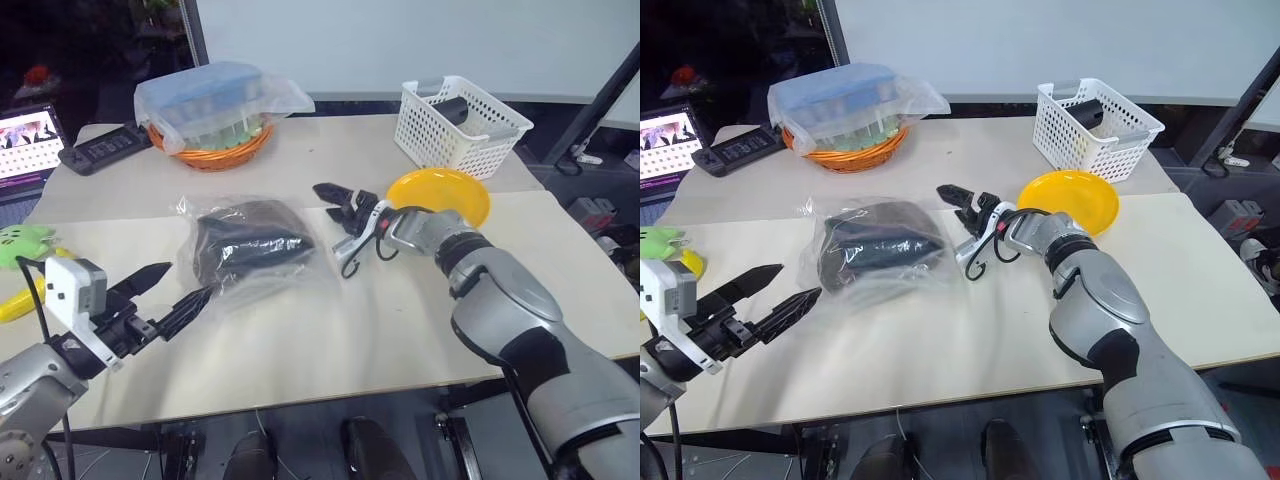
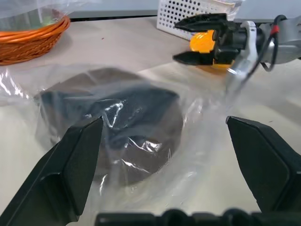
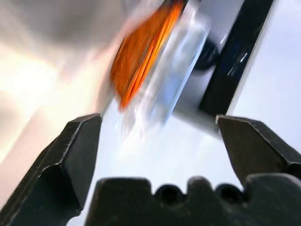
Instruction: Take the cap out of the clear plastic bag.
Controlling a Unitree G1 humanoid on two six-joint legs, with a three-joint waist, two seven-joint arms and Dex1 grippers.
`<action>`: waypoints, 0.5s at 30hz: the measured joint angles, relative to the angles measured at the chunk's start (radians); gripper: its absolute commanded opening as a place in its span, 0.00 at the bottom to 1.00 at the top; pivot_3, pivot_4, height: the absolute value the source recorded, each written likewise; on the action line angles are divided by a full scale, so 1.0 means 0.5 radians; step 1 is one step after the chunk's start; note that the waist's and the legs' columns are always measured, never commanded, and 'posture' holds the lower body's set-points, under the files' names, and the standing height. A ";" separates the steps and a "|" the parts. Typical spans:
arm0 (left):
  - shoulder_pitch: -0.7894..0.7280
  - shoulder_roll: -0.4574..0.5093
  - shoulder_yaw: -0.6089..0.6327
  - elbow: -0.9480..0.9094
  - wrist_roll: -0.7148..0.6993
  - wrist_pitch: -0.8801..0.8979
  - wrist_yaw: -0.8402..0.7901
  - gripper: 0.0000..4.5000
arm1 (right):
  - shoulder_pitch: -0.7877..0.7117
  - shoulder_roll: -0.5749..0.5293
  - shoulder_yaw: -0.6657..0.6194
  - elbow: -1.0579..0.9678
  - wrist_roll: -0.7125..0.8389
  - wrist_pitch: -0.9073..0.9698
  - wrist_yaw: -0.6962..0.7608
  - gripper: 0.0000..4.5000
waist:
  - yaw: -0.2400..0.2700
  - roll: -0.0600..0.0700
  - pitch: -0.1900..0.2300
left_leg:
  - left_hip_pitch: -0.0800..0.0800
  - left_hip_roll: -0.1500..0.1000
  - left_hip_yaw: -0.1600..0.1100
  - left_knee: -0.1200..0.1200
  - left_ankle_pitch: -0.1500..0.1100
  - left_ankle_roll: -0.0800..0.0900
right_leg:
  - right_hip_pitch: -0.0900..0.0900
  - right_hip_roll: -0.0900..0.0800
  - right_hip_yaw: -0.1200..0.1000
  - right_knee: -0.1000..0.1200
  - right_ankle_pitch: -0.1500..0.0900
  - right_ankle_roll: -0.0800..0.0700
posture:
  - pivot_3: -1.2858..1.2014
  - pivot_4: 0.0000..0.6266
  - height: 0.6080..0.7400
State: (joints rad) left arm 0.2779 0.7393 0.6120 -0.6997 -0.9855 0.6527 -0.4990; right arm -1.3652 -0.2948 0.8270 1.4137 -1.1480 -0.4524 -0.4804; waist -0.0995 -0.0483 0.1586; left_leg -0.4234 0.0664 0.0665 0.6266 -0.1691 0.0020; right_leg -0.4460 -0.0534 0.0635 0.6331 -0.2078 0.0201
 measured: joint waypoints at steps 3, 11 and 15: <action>0.000 0.035 0.000 -0.010 -0.057 0.030 0.001 1.00 | 0.001 -0.033 -0.352 0.007 0.388 0.110 0.597 1.00 | 0.003 0.000 0.000 | 0.000 0.001 -0.003 0.000 0.000 0.000 | 0.005 0.002 -0.001 -0.003 0.000 0.002 | 0.52 0.24 1.00; 0.149 0.351 0.360 -0.108 -0.487 0.231 -0.161 1.00 | 0.089 -0.206 -1.362 -0.282 1.660 0.311 2.445 1.00 | 0.004 0.001 0.002 | 0.003 0.002 -0.007 0.000 0.000 0.000 | 0.012 0.003 -0.006 -0.007 -0.001 0.004 | 0.52 0.24 1.00; 0.135 0.548 0.405 -0.112 -0.636 0.322 -0.286 1.00 | 0.556 -0.412 -1.459 -1.179 2.137 0.887 3.336 1.00 | 0.051 0.005 0.004 | 0.003 0.003 -0.010 0.000 -0.001 0.000 | 0.013 0.001 -0.013 -0.006 -0.005 0.003 | 0.52 0.24 1.00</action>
State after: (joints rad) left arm 0.3455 1.0135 0.8144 -0.7555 -1.3036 0.8137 -0.6421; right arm -1.0874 -0.5006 0.0974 0.8244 -0.0793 -0.0089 1.1873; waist -0.0738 -0.0459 0.1608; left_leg -0.4220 0.0678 0.0615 0.6266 -0.1694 0.0018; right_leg -0.4396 -0.0527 0.0571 0.6303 -0.2105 0.0214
